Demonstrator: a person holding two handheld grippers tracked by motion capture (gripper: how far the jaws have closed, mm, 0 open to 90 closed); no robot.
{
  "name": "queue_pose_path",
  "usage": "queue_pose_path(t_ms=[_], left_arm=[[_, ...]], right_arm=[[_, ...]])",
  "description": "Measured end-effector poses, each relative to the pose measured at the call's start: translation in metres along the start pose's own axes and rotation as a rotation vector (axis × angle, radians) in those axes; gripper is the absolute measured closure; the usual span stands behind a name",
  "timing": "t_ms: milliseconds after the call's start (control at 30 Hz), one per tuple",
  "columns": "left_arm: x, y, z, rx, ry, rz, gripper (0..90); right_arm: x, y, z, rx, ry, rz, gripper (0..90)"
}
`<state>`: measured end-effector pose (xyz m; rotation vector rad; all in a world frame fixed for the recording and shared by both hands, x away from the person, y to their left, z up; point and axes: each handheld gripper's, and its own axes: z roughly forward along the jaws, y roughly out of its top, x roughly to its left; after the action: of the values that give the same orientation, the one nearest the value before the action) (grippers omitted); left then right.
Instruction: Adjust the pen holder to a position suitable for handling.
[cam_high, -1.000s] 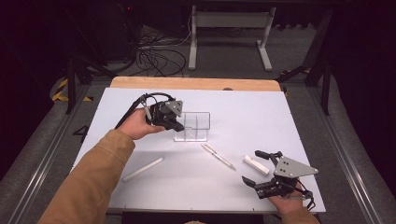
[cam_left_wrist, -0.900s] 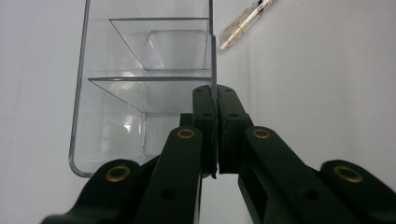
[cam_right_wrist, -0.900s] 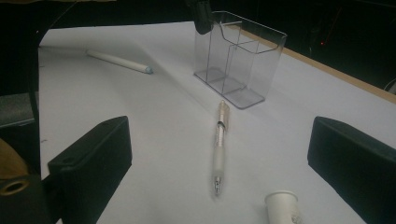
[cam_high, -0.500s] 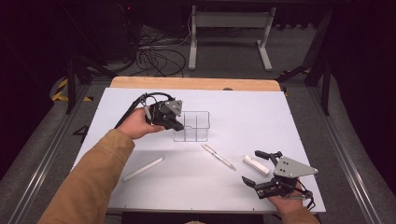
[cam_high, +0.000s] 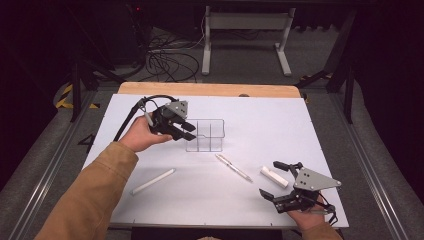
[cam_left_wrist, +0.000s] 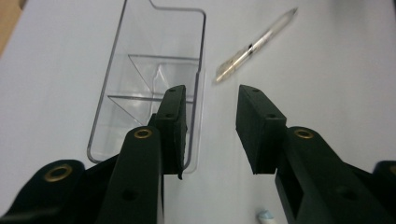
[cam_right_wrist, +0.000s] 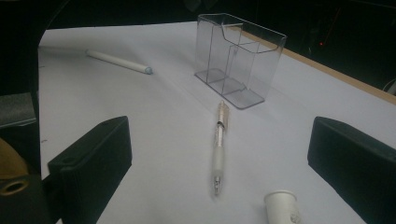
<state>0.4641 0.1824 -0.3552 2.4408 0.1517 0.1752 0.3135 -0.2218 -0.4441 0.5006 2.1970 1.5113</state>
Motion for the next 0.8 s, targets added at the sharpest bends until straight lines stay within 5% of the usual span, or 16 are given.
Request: queue_pose_path(t_ms=[367,800], left_arm=[[-0.034,-0.009,-0.019,-0.123,0.078,-0.053,42.7],[-0.067,-0.020,-0.026,-0.229,0.140,-0.106,33.5]], right_arm=[[0.001,0.003,0.000,0.004,-0.011,0.001,6.3],[0.002,0.006,0.001,0.015,-0.021,0.003,7.3]])
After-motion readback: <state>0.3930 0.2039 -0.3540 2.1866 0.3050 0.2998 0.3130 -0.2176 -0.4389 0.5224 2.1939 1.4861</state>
